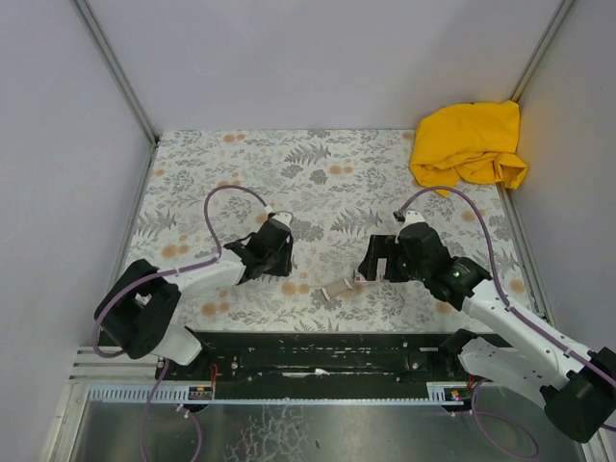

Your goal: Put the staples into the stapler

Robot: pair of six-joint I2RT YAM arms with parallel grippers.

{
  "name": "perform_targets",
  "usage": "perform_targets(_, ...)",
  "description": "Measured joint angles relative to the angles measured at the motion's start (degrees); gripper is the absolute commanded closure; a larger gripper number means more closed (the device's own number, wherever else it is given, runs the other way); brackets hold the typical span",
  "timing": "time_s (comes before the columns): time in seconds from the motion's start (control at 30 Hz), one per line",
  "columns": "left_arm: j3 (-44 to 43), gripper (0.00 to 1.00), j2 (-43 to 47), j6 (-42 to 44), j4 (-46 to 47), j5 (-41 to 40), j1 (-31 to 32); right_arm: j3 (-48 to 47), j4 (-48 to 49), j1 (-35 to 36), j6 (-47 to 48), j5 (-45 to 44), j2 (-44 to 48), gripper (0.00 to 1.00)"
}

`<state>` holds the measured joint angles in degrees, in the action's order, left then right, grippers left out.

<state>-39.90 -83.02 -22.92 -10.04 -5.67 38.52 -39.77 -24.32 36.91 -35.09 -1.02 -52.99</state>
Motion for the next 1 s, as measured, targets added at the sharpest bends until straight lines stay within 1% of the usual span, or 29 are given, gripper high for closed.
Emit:
perform_targets(0.1,-2.2,1.0,-2.8,-0.3,-0.4,-0.1,-0.9,0.5,-0.3,0.0,0.0,-0.1,1.2,0.01)
perform_targets(0.17,-3.0,0.96,-4.3,-0.4,-0.4,-0.3,-1.2,1.1,-0.3,0.0,0.0,-0.4,2.2,0.01)
perform_targets(0.2,-3.3,0.92,-5.1,-0.4,-0.5,-0.5,-1.4,1.4,-0.5,0.0,0.0,-0.5,2.6,0.01)
perform_targets(0.23,-3.5,0.86,-5.9,-0.4,-0.7,-0.7,-1.5,1.6,-0.5,0.0,0.0,-0.6,2.7,0.01)
perform_targets(0.3,-4.3,0.65,-7.1,-0.3,-0.6,-1.1,-1.6,2.0,-0.5,0.0,0.0,-0.7,2.8,0.01)
perform_targets(0.33,-4.6,0.56,-7.5,-0.3,-0.5,-1.2,-1.7,2.2,-0.5,0.0,0.0,-0.9,2.8,0.01)
perform_targets(0.47,-4.7,0.28,-7.8,0.3,0.6,-0.7,-1.8,2.5,-0.5,-0.1,0.0,-0.9,2.7,0.01)
perform_targets(0.57,-4.6,0.17,-7.3,0.8,1.4,1.1,-1.9,2.6,0.0,-0.1,0.7,-0.8,2.7,0.01)
perform_targets(0.63,-4.4,0.08,-6.6,1.1,1.7,3.0,-1.9,2.6,0.7,-0.1,1.3,-0.9,2.4,0.01)
perform_targets(0.73,-4.3,0.02,-3.9,1.8,2.6,6.1,-2.0,2.4,1.7,-0.1,2.6,-1.1,0.4,0.01)
perform_targets(0.83,-4.5,0.01,0.6,2.2,4.8,9.6,-3.9,1.3,2.7,-0.8,4.3,-1.4,-3.0,0.01)
perform_targets(0.9,-4.5,0.01,3.5,2.3,6.1,11.1,-7.1,-0.3,4.1,-3.4,5.7,-1.3,-5.5,0.01)
perform_targets(1.0,-4.0,0.0,8.0,2.2,9.0,13.4,-16.6,-1.9,7.6,-12.1,7.5,-0.1,-8.2,0.01)
